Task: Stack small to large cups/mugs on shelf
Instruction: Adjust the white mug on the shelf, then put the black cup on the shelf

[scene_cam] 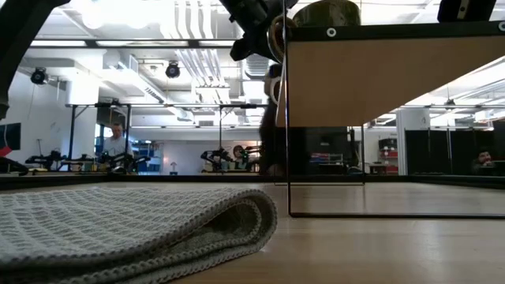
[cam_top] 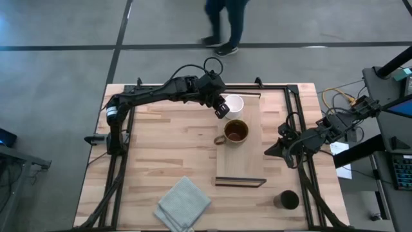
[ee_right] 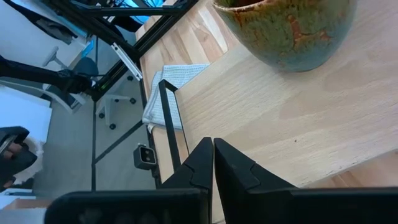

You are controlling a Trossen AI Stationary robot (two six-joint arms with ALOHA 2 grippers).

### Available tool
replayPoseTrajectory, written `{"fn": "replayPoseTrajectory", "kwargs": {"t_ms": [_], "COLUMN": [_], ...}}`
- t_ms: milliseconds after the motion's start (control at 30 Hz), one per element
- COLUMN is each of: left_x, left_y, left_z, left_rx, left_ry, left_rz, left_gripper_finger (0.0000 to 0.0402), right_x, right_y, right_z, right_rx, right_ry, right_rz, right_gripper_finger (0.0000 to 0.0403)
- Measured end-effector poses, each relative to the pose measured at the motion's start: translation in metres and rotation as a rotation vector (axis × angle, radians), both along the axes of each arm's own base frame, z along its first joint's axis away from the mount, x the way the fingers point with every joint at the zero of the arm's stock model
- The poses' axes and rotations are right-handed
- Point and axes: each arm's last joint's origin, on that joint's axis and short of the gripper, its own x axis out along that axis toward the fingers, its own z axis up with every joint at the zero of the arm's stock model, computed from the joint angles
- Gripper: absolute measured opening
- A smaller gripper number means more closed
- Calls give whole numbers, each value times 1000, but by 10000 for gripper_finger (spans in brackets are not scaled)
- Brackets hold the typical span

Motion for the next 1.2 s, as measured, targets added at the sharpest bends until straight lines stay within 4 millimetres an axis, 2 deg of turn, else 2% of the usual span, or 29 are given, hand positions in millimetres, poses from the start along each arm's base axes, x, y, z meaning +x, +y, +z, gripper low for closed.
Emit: {"fn": "replayPoseTrajectory", "kwargs": {"t_ms": [333, 600, 867, 1200], "left_x": [3, -3, 0, 1], "left_y": [0, -3, -1, -1], "left_z": [-7, 5, -10, -10], "left_rx": [-5, 75, 67, 68], "left_ry": [-15, -24, 17, 18], "left_rz": [-10, -1, 2, 0], "left_gripper_finger": [0, 0, 0, 0], "right_x": [0, 0, 0, 0], "right_y": [0, 0, 0, -1], "right_z": [0, 0, 0, 0], "right_rx": [-7, -8, -5, -20], "right_ry": [-5, -5, -5, -13], "right_rz": [-15, -15, -17, -36], "right_gripper_finger": [9, 9, 9, 9]}}
